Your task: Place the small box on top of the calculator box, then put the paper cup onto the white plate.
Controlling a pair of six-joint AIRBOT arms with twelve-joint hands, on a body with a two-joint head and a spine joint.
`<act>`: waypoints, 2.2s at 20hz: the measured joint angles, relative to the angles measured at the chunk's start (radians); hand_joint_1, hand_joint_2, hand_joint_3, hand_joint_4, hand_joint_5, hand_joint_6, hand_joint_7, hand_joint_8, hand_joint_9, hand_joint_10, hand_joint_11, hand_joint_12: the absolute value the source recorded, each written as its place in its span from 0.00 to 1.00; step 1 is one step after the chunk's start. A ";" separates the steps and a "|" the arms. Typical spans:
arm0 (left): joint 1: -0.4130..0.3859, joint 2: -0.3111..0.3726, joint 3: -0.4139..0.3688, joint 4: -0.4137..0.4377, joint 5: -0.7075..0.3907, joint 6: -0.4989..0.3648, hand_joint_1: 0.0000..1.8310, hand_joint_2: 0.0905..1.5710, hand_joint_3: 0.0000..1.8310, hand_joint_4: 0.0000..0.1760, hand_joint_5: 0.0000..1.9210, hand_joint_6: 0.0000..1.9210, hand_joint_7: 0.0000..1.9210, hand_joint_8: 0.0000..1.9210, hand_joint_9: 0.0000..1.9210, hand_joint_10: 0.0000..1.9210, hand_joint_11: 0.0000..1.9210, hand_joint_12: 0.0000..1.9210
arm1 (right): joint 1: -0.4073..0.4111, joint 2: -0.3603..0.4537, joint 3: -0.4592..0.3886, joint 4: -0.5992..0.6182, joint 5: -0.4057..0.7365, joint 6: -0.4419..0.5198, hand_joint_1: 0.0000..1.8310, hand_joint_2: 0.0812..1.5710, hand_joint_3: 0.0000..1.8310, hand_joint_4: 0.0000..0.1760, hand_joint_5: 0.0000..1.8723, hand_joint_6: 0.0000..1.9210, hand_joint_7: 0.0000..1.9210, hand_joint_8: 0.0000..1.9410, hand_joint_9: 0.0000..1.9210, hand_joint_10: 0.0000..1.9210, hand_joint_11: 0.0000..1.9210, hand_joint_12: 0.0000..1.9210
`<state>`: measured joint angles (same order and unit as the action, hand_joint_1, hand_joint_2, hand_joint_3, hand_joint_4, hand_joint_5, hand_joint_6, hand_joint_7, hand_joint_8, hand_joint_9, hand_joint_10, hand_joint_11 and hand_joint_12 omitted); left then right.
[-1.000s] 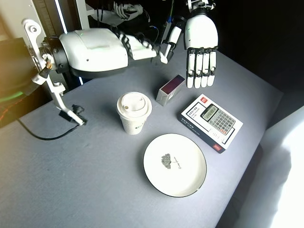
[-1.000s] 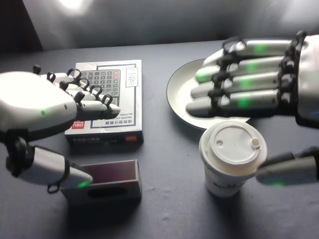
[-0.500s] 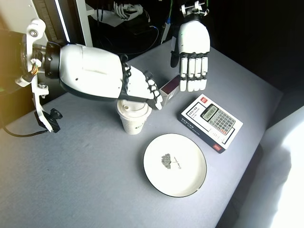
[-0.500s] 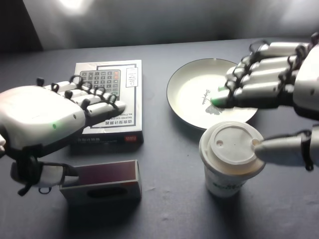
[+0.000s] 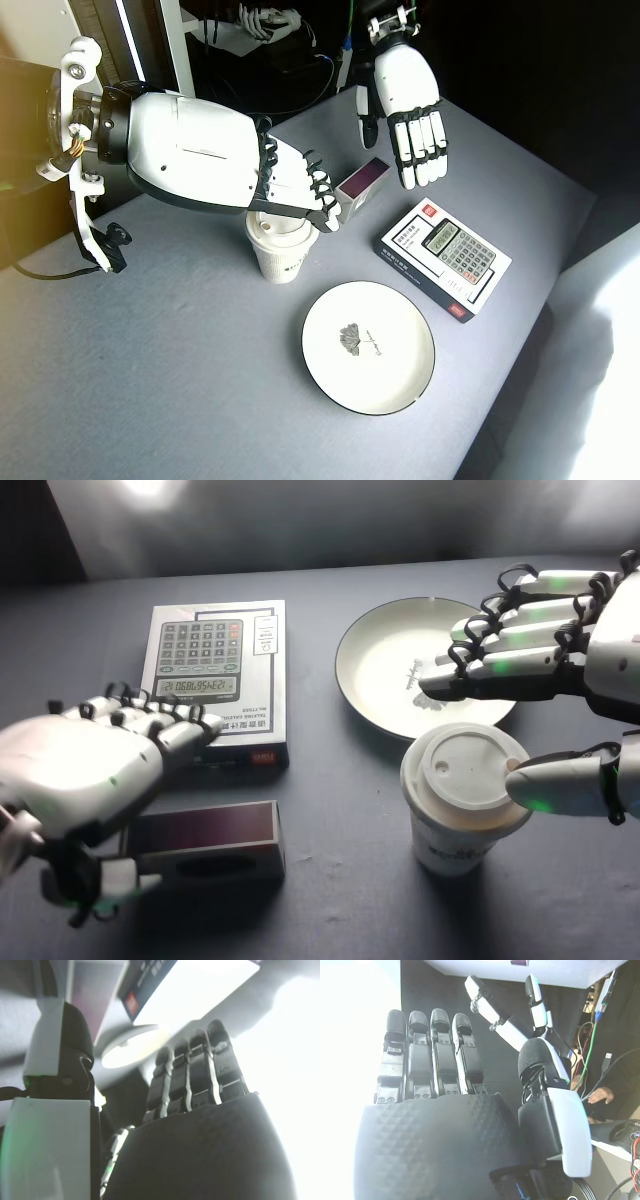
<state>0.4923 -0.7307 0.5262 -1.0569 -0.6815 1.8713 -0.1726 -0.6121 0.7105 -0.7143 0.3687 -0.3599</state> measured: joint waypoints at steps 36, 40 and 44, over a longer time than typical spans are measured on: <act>0.049 -0.229 0.116 -0.127 -0.124 0.121 0.71 0.76 0.00 0.00 0.36 0.01 0.39 0.56 0.43 0.06 0.13 0.63 | 0.000 0.000 0.000 0.000 0.000 0.000 0.00 0.90 0.00 0.00 0.18 0.01 0.16 0.00 0.12 0.01 0.00 0.37; 0.049 -0.229 0.122 -0.128 -0.128 0.121 0.67 0.73 0.00 0.00 0.42 0.56 0.50 0.64 0.45 0.55 0.30 0.71 | 0.000 0.000 0.000 0.000 0.000 0.000 0.00 0.90 0.00 0.00 0.17 0.00 0.16 0.00 0.13 0.00 0.00 0.39; 0.047 -0.229 0.122 -0.128 -0.129 0.121 0.67 0.73 0.00 0.00 0.43 0.54 0.50 0.63 0.45 0.53 0.27 0.72 | 0.000 0.000 0.000 0.000 0.001 0.000 0.00 0.90 0.00 0.00 0.18 0.00 0.15 0.00 0.12 0.00 0.00 0.37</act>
<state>0.5396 -0.9600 0.6479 -1.1847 -0.8104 1.9923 -0.1726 -0.6121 0.7105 -0.7147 0.3695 -0.3599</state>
